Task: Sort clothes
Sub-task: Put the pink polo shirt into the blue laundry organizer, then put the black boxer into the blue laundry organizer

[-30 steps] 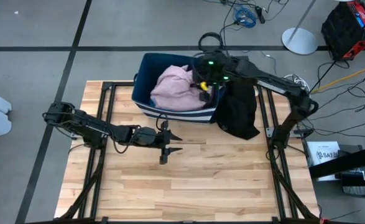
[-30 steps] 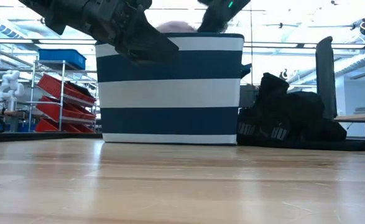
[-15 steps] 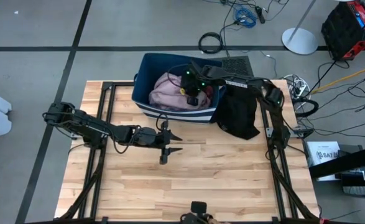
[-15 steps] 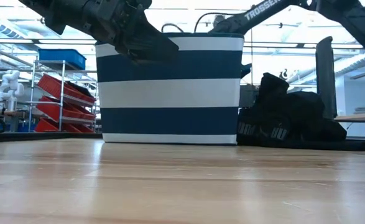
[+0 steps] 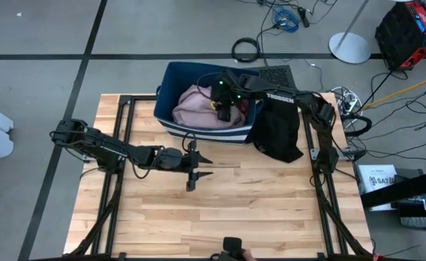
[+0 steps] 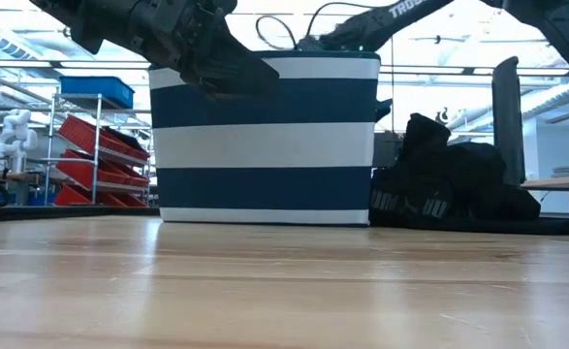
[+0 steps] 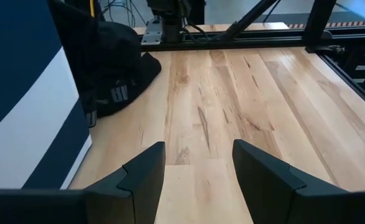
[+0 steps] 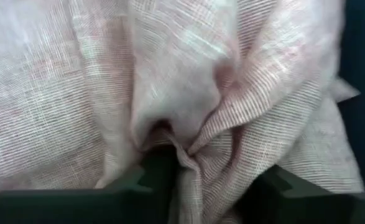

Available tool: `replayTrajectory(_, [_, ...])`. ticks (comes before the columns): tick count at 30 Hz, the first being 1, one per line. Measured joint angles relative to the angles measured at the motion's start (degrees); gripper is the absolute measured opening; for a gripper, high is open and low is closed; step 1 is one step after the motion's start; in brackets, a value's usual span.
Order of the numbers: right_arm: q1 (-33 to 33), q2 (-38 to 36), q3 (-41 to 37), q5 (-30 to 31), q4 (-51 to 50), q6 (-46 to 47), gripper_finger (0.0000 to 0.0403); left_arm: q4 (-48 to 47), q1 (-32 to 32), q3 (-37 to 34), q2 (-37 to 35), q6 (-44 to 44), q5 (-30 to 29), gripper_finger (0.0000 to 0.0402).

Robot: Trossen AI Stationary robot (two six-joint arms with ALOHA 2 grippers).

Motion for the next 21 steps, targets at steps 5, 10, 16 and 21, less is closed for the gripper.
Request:
replayTrajectory(5, [0.17,-4.50,0.00,-0.07,0.00,0.49,0.0192,-0.02,0.72,0.00,0.00,-0.13,0.64,0.0199])
replayTrajectory(10, [0.15,-10.43,0.00,-0.11,0.11,-0.26,0.0239,0.00,0.81,0.00,0.00,-0.44,1.26,0.0199])
replayTrajectory(16, [0.16,-19.46,0.00,0.35,0.04,-0.56,0.0258,-0.02,0.79,0.00,0.00,-0.49,1.31,0.0199])
replayTrajectory(21, [0.15,-27.97,0.00,5.89,-4.06,4.27,0.0255,-0.02,0.79,0.00,0.00,-0.52,1.41,0.0199])
